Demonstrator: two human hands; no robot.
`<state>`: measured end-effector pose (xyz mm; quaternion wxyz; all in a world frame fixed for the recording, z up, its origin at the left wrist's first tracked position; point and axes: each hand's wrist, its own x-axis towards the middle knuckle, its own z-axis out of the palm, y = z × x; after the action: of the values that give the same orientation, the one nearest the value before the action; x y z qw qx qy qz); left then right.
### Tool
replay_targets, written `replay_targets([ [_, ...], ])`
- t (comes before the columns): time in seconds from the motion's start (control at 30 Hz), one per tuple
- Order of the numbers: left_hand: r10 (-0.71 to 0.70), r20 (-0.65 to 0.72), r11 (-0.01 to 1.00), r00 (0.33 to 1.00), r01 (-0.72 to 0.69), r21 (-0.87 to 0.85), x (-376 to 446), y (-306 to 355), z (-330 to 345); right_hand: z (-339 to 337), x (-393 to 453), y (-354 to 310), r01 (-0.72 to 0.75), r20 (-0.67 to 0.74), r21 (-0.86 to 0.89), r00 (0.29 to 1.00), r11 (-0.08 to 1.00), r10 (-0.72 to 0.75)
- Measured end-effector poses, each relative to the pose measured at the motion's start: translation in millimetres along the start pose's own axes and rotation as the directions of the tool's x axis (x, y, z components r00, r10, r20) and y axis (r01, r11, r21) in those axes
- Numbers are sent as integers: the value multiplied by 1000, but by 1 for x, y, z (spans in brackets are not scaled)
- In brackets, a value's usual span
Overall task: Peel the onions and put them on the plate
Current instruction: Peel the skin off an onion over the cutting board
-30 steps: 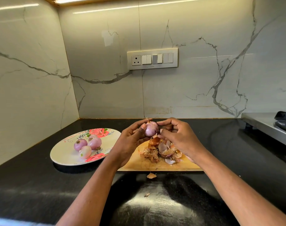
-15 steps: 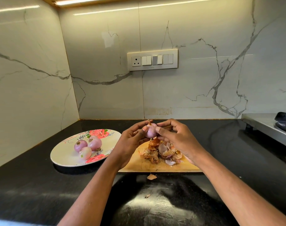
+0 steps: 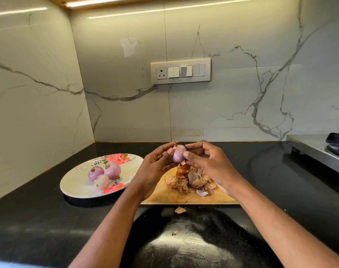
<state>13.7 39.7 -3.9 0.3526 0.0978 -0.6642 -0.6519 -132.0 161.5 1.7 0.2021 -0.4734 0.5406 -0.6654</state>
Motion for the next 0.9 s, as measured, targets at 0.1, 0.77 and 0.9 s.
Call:
replay_targets([
  [0.1, -10, -11, 1000, 1000, 10, -8, 0, 0, 0, 0, 0, 2, 21, -8, -51, 1000, 998, -21],
  [0.77, -52, -2, 998, 999, 52, 21, 0, 0, 2, 0, -1, -1, 72, 7, -122, 997, 990, -72],
  [0.9, -29, -13, 995, 999, 30, 100, -1, 0, 2, 3, -2, 0, 97, -12, -159, 995, 983, -100],
])
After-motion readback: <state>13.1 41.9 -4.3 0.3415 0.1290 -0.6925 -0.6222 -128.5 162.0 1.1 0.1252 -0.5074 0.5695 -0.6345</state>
